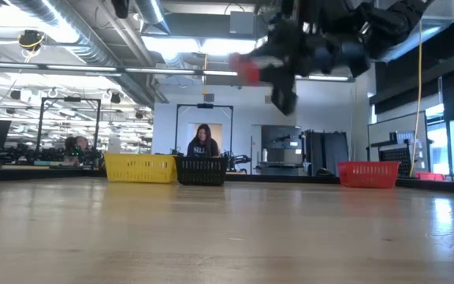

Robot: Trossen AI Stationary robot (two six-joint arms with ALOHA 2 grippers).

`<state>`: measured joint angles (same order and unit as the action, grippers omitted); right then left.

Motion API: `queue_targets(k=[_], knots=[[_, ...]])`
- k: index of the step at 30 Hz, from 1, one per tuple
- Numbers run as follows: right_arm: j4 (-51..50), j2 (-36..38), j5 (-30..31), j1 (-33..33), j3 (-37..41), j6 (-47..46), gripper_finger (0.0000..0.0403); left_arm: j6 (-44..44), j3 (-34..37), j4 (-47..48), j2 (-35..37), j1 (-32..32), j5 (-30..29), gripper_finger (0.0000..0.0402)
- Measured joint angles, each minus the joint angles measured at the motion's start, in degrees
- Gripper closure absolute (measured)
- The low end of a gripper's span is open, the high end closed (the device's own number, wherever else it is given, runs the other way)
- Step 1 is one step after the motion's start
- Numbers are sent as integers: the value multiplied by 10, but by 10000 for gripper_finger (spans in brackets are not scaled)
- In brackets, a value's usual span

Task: Sort & place blocks by color
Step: Put the top red block into the black bin

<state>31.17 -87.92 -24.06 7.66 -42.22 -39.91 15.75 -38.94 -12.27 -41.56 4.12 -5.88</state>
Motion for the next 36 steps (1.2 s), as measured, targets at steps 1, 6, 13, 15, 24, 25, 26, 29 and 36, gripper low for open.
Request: queue_targets(k=[1, 6, 13, 15, 24, 25, 26, 29, 36], knots=[[29, 0, 0, 0, 0, -5, 302, 2, 0, 0, 0, 0, -6, 401], [112, 5, -1, 4, -21, -10, 302, 6, 0, -3, 0, 0, -7, 401], [86, 5, -1, 4, -114, 85, 302, 21, 0, -1, -1, 0, -1, 401], [60, 5, -2, 6, -141, 108, 302, 21, 0, -1, -1, 0, 11, 401], [-30, 5, -2, 8, -214, 193, 302, 21, 0, 9, -1, 0, 28, 401], [-29, 6, -1, 8, -214, 195, 302, 21, 0, 10, -1, 0, 28, 401], [-28, 6, -1, 8, -214, 195, 302, 21, 0, 11, -1, 0, 28, 401], [-30, 6, 0, 9, -214, 195, 302, 21, 0, 12, -1, 0, 28, 401], [-42, 6, 28, 8, -214, 207, 302, 21, 0, 12, -1, 0, 28, 401]])
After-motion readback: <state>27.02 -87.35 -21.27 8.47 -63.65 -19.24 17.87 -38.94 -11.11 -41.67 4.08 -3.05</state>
